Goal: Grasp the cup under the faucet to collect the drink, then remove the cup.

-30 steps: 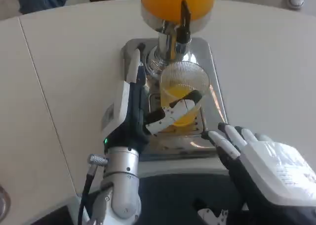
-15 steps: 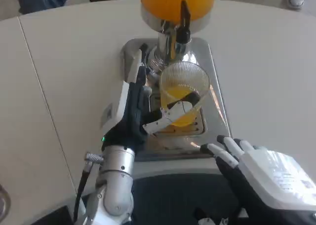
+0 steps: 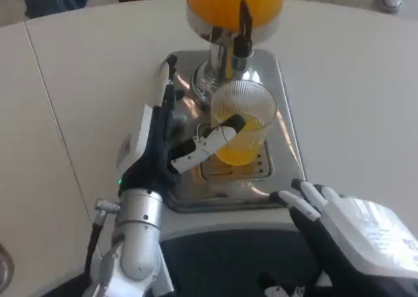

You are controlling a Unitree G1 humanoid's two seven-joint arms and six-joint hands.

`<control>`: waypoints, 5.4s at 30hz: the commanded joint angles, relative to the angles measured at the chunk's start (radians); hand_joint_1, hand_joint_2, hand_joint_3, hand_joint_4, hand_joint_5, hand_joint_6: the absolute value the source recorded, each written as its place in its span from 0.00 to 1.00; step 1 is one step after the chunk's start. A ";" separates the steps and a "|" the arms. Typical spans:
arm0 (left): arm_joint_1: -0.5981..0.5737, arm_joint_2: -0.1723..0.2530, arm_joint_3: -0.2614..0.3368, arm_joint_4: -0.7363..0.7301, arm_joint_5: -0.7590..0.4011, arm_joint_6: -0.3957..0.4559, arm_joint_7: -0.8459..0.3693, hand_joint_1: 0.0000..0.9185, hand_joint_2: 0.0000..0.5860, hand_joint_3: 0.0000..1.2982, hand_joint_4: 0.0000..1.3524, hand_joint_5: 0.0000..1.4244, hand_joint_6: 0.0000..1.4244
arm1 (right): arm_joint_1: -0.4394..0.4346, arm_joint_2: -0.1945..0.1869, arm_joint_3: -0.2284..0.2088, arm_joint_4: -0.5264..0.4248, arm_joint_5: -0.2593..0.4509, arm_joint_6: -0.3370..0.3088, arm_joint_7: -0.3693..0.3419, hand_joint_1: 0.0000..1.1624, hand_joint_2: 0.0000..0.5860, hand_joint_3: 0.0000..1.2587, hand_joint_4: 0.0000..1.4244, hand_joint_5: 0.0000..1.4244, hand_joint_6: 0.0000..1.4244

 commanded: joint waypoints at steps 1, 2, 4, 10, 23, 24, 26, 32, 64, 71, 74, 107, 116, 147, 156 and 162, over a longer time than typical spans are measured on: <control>0.001 0.003 0.006 -0.037 -0.017 -0.021 -0.026 0.44 0.10 0.00 0.00 0.13 0.28 | 0.019 0.110 0.050 0.009 0.003 0.015 -0.017 0.61 0.62 0.10 0.00 0.00 0.00; 0.005 0.005 0.006 -0.042 -0.020 -0.024 -0.030 0.44 0.10 0.00 0.00 0.13 0.28 | 0.019 0.110 0.050 0.009 0.003 0.016 -0.019 0.61 0.62 0.10 0.00 0.00 0.00; 0.012 0.008 0.007 -0.052 -0.025 -0.028 -0.036 0.44 0.09 0.00 0.00 0.14 0.28 | 0.021 0.110 0.051 0.009 0.004 0.018 -0.022 0.61 0.62 0.10 0.00 0.00 0.00; 0.055 0.046 0.009 -0.101 -0.043 -0.064 -0.088 0.42 0.09 0.00 0.00 0.14 0.29 | 0.031 0.109 0.050 0.012 0.014 0.027 -0.034 0.61 0.62 0.10 0.00 0.00 0.00; 0.146 0.074 -0.008 -0.196 0.026 -0.079 -0.096 0.45 0.10 0.00 0.00 0.14 0.29 | 0.018 0.112 0.059 0.022 0.010 0.040 -0.037 0.60 0.62 0.10 0.00 0.00 0.00; 0.152 0.068 -0.014 -0.210 0.048 -0.067 -0.083 0.47 0.10 0.00 0.00 0.14 0.29 | 0.018 0.114 0.061 0.023 0.010 0.041 -0.036 0.60 0.62 0.10 0.00 0.00 0.00; 0.157 0.053 -0.026 -0.225 0.085 -0.044 -0.063 0.48 0.11 0.00 0.00 0.15 0.29 | 0.016 0.117 0.064 0.023 0.008 0.043 -0.033 0.60 0.62 0.10 0.00 0.00 0.00; 0.159 0.025 -0.053 -0.242 0.144 0.007 -0.039 0.50 0.12 0.00 0.00 0.16 0.29 | 0.021 0.120 0.065 0.014 0.004 0.047 -0.026 0.60 0.63 0.10 0.00 0.00 0.00; 0.058 -0.102 -0.125 -0.168 0.218 0.291 0.014 0.49 0.12 0.00 0.00 0.21 0.35 | 0.015 0.080 -0.011 -0.015 0.079 0.084 -0.008 0.61 0.63 0.12 0.00 0.00 0.00; 0.026 -0.122 -0.158 -0.158 0.235 0.363 0.013 0.48 0.12 0.00 0.00 0.23 0.39 | 0.007 0.060 -0.048 -0.009 0.121 0.095 -0.016 0.62 0.62 0.12 0.00 0.00 0.00; 0.016 -0.132 -0.168 -0.156 0.238 0.385 0.014 0.47 0.12 0.00 0.00 0.24 0.42 | 0.007 0.055 -0.060 -0.009 0.131 0.096 -0.019 0.63 0.62 0.12 0.00 0.00 0.00; 0.009 -0.219 -0.183 -0.120 0.217 0.471 0.040 0.45 0.16 0.17 0.19 0.38 0.46 | -0.021 0.048 -0.104 0.029 0.166 0.111 -0.034 0.65 0.64 0.12 0.00 0.00 0.00; 0.010 -0.220 -0.182 -0.054 0.219 0.436 0.110 0.45 0.18 0.24 0.29 0.50 0.69 | -0.043 0.046 -0.113 0.041 0.159 0.120 -0.028 0.65 0.64 0.12 0.00 0.00 0.00; 0.092 -0.150 -0.068 -0.121 0.155 0.242 0.279 0.62 0.04 0.73 0.84 0.95 1.00 | -0.083 0.053 -0.071 0.089 0.130 0.135 -0.042 0.65 0.62 0.12 0.00 0.00 0.00; 0.130 -0.072 -0.027 -0.226 0.142 0.199 0.222 0.63 0.02 0.74 0.85 0.95 1.00 | -0.121 0.049 -0.060 0.107 0.114 0.132 -0.054 0.64 0.63 0.11 0.00 0.00 0.00; 0.159 -0.028 0.009 -0.292 0.110 0.169 0.179 0.63 0.02 0.74 0.85 0.95 1.00 | -0.131 0.054 -0.047 0.117 0.104 0.131 -0.061 0.64 0.63 0.11 0.00 0.00 0.00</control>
